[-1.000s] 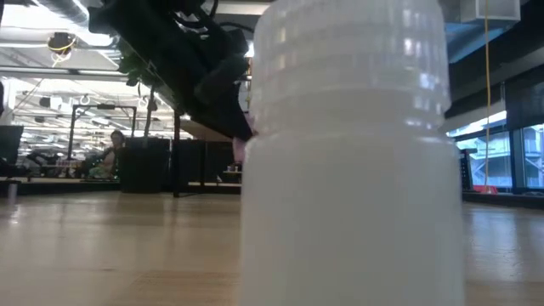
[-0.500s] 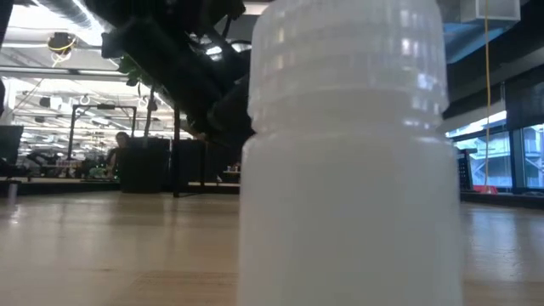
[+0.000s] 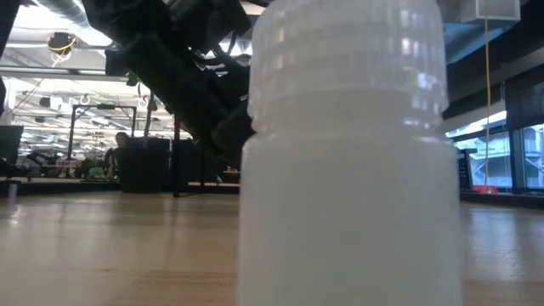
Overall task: Pick and place medicine bottles onto shelf by color
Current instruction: Put the top left pink pill bottle on the shelf
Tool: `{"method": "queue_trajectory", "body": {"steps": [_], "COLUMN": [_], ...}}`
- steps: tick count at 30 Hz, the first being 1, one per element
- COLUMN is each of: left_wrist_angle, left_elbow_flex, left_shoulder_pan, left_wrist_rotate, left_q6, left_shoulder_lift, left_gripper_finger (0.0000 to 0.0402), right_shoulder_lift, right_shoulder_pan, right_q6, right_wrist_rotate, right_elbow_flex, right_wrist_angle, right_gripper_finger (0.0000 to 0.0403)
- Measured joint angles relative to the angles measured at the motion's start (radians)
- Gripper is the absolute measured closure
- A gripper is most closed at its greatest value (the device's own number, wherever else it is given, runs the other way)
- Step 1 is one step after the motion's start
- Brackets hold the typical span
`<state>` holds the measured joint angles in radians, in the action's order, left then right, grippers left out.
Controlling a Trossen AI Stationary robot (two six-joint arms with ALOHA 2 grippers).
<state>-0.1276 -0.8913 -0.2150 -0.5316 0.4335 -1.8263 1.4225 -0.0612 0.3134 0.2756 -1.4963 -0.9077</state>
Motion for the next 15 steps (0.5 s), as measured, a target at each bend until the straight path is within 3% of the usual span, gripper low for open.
{"method": "queue_trajectory", "body": {"steps": [3, 15], "left_wrist_angle": [0.001, 0.003], "left_elbow_flex": [0.0, 0.0], "left_shoulder_pan": [0.0, 0.001], "left_wrist_rotate": [0.0, -0.001], "left_q6": [0.0, -0.001], "left_shoulder_lift": [0.0, 0.0], "left_gripper_finger": [0.032, 0.032], "right_shoulder_lift": [0.0, 0.001], "right_shoulder_pan": [0.0, 0.0], "right_q6": [0.039, 0.029], "right_wrist_rotate": [0.067, 0.059], "right_elbow_flex": [0.0, 0.0], "right_wrist_angle": [0.001, 0.007], "right_gripper_finger": [0.0167, 0.0167]}}
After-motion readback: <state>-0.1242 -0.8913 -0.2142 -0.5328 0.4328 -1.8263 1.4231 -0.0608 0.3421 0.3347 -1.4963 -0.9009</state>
